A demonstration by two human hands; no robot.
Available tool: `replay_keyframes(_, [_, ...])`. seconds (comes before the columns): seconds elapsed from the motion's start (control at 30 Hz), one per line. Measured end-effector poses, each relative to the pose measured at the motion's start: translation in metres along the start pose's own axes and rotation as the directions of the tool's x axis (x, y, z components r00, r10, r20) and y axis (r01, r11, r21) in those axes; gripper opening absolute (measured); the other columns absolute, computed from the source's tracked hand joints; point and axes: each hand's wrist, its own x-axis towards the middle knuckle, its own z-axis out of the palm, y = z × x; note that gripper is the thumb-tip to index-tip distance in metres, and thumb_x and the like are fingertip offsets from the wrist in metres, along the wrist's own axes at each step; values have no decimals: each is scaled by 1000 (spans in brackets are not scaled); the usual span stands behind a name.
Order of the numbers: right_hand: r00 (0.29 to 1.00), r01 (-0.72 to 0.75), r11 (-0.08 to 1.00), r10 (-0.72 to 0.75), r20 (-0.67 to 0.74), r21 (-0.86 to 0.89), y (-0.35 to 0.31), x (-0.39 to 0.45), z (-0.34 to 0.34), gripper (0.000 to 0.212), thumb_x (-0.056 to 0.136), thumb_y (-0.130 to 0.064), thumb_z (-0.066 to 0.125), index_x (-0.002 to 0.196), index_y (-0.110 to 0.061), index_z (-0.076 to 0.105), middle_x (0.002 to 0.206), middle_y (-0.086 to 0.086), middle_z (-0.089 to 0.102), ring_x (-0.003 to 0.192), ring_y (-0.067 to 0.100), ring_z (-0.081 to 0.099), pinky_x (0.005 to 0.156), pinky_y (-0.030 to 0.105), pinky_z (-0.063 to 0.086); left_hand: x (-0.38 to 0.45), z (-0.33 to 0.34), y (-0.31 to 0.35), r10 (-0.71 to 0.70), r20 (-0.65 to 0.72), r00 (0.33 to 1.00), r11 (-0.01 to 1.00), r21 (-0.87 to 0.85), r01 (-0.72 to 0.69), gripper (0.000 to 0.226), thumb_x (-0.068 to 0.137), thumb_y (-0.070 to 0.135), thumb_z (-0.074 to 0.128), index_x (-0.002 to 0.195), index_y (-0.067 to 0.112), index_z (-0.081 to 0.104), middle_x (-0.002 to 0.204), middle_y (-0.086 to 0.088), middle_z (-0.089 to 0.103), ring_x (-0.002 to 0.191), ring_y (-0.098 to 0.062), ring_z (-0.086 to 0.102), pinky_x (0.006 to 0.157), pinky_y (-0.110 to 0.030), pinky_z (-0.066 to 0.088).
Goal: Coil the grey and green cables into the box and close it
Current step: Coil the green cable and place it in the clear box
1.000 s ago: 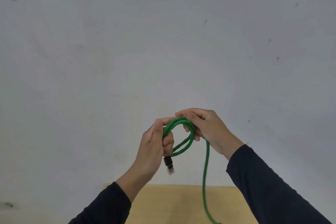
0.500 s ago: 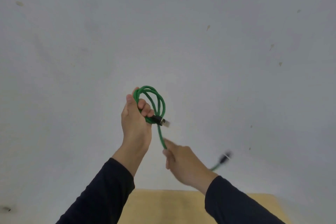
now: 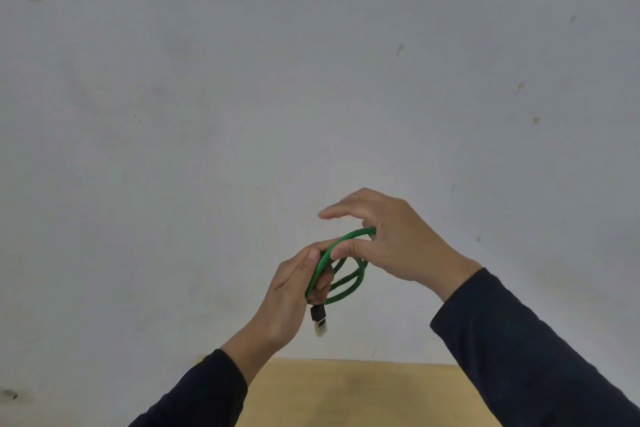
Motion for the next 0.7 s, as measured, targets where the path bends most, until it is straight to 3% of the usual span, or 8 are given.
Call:
replay_keyframes(0.07, [999,-43,991,46,-26,130,7,-5,8,46,78,-36,70,121,-42,54,110,-18,62,85,-10,55,78,17,40,1,-1,5,20,4,1000,999,-32,-20,42,94,34,29,112,18,63,58,8,34,53,-10,28,51,-20,27])
replay_keyframes(0.13, [994,-71,970,88,-62,231,10,-10,16,47,81,-36,67,125,-41,51,97,-15,69,74,-5,58,73,15,41,3,-2,9,38,4,999,999,-1,-38,39,94,36,28,112,18,57,57,10,35,52,-9,29,51,-20,28])
replay_keyframes(0.23, [981,-59,976,96,-168,210,6,-11,22,35,82,-36,65,116,-40,58,74,-10,69,68,4,59,65,9,42,3,-2,9,47,-57,997,997,60,-44,34,92,45,27,111,25,48,57,10,42,51,-10,34,50,-21,32])
replay_keyframes(0.37, [952,-86,959,159,-261,270,0,-9,27,17,85,-35,62,100,-34,67,67,-11,65,63,-1,60,57,6,41,3,3,7,226,-186,956,885,449,-122,24,93,40,25,105,43,46,67,18,54,55,-6,47,50,-13,37])
replay_keyframes(0.4, [954,-87,955,162,-253,284,-2,-10,27,16,85,-34,61,99,-33,69,67,-10,66,61,-2,60,56,7,40,2,4,7,247,-210,946,870,478,-121,26,93,38,26,106,45,48,68,21,54,56,-5,48,49,-12,37])
replay_keyframes(0.53, [983,-87,948,132,-131,305,-1,-14,20,25,92,-24,53,110,-37,65,84,-12,70,49,-2,54,52,10,41,1,-4,9,229,-241,943,924,359,-133,29,95,31,35,109,39,59,63,17,52,52,-7,42,50,-20,37])
replay_keyframes(0.6, [989,-69,967,98,-108,245,2,-16,14,32,94,-17,48,114,-39,62,92,-17,67,53,-1,55,55,7,40,5,-13,12,153,-265,952,977,188,-105,32,99,21,36,105,36,63,58,10,45,47,-9,34,45,-23,34])
replay_keyframes(0.7, [992,-66,991,78,-95,120,6,-15,7,33,93,-16,52,114,-39,62,85,-18,60,67,-2,53,63,8,38,8,-27,17,10,-217,976,999,-35,-18,35,98,17,34,100,29,67,57,9,40,46,-9,29,42,-20,30])
